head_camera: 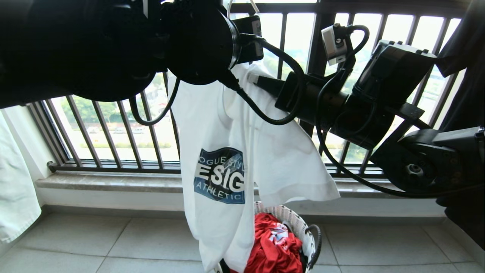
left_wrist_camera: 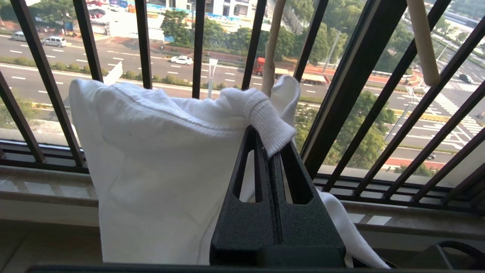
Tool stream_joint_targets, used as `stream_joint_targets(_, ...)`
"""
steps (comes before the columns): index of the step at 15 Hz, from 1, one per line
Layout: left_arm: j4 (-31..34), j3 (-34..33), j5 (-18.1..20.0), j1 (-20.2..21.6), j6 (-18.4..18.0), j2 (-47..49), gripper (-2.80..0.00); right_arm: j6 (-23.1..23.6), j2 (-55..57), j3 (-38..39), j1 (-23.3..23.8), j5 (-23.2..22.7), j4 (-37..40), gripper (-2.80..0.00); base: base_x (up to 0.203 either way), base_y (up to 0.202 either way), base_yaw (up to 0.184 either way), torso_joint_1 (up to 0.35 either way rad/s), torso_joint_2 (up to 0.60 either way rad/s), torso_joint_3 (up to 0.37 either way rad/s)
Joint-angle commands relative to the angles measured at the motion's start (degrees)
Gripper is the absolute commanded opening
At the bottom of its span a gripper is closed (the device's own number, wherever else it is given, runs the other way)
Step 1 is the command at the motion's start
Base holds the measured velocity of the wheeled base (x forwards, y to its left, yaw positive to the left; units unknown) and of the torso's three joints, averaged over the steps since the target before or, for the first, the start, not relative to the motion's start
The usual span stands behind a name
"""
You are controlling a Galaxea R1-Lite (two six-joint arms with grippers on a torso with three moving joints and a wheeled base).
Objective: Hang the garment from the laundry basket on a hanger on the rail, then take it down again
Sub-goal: Hang the clothes on the clothes rack
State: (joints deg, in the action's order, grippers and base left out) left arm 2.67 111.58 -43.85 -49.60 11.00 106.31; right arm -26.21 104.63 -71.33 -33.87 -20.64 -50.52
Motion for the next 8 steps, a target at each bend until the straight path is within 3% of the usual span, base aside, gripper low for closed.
stream_joint_targets(1, 0.2, -0.2, -0.3, -0.1, 0.1, 0.1, -2.80, -0.3, -0.3, 0.4, -0.1, -0.2, -0.6, -2.80, 0.000, 0.000, 0.000, 0.000, 0.00, 0.000)
stream_joint_targets(2, 0.3, -0.3, -0.3, -0.1, 0.1, -0.1, 0.00, -0.4, -0.4, 0.6, -0.1, -0.7, -0.6, -2.80, 0.000, 0.000, 0.000, 0.000, 0.00, 0.000)
stream_joint_targets(8, 0.7, -1.0, -0.3, -1.0, -0.1, -0.6, 0.00, -0.6, -0.2, 0.7, 0.0, -1.2, -0.7, -2.80, 0.000, 0.000, 0.000, 0.000, 0.00, 0.000)
